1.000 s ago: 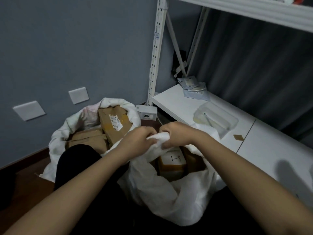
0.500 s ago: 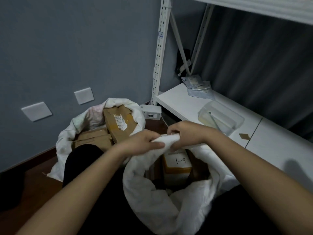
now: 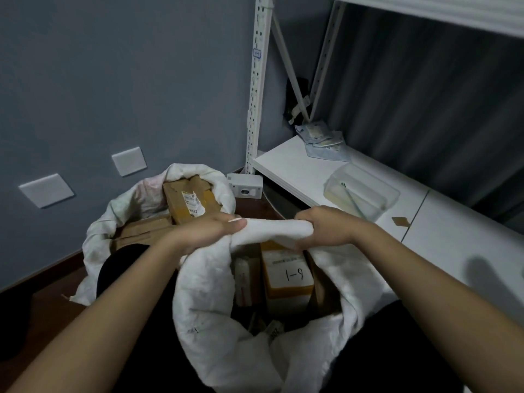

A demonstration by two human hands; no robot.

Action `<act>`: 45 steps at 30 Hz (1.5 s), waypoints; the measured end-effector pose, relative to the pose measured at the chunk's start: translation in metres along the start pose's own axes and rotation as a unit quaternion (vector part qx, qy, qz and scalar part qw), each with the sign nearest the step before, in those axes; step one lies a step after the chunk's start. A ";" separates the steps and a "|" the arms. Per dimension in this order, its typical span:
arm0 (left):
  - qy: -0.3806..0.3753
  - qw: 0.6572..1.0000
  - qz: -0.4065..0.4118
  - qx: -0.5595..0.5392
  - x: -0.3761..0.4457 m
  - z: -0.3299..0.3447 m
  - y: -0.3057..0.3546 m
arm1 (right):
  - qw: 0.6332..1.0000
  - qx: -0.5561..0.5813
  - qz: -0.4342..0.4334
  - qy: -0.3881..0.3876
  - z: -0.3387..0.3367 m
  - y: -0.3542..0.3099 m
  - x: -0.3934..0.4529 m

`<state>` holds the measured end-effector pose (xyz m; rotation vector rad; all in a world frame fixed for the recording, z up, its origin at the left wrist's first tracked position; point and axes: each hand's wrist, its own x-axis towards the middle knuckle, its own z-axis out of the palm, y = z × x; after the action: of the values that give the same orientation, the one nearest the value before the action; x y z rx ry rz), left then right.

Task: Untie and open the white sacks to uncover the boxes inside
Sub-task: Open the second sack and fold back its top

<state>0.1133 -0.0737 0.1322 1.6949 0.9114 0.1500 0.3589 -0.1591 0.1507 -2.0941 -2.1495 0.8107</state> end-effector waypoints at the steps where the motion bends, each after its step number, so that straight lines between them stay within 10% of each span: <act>1: 0.027 0.999 0.006 0.041 0.002 0.003 -0.001 | 1.000 -0.004 0.012 0.020 0.004 0.003 0.001; 6: 0.119 0.898 0.169 0.389 0.013 0.045 0.017 | 0.985 0.175 0.001 -0.014 0.014 -0.010 0.011; 11: 0.048 0.973 0.098 0.203 0.021 0.008 0.008 | 0.989 0.134 -0.015 0.062 0.005 0.011 -0.008; 18: 0.103 0.925 0.228 0.285 0.034 0.028 0.029 | 0.922 0.372 0.036 0.105 0.019 0.002 -0.014; 24: 0.207 0.893 0.134 0.376 0.048 0.008 0.030 | 0.955 0.256 0.018 0.151 0.028 0.016 -0.018; 29: 0.124 0.858 0.276 0.415 0.064 0.041 0.036 | 0.872 0.483 0.028 0.068 0.027 0.014 -0.012; 34: 0.193 0.913 0.164 0.319 0.078 0.016 0.036 | 0.944 0.280 0.044 0.166 0.038 0.030 -0.017; 40: 0.101 0.843 0.298 0.436 0.084 0.038 0.028 | 0.810 0.568 0.082 0.121 0.033 0.024 -0.015; 45: 0.097 0.891 0.249 0.368 0.109 0.015 0.044 | 0.914 0.338 0.091 0.204 0.024 0.026 -0.026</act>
<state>0.2184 -0.0184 0.1269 2.6537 0.6888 0.3533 0.3763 -0.1931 0.1283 -1.8720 -1.2363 0.8658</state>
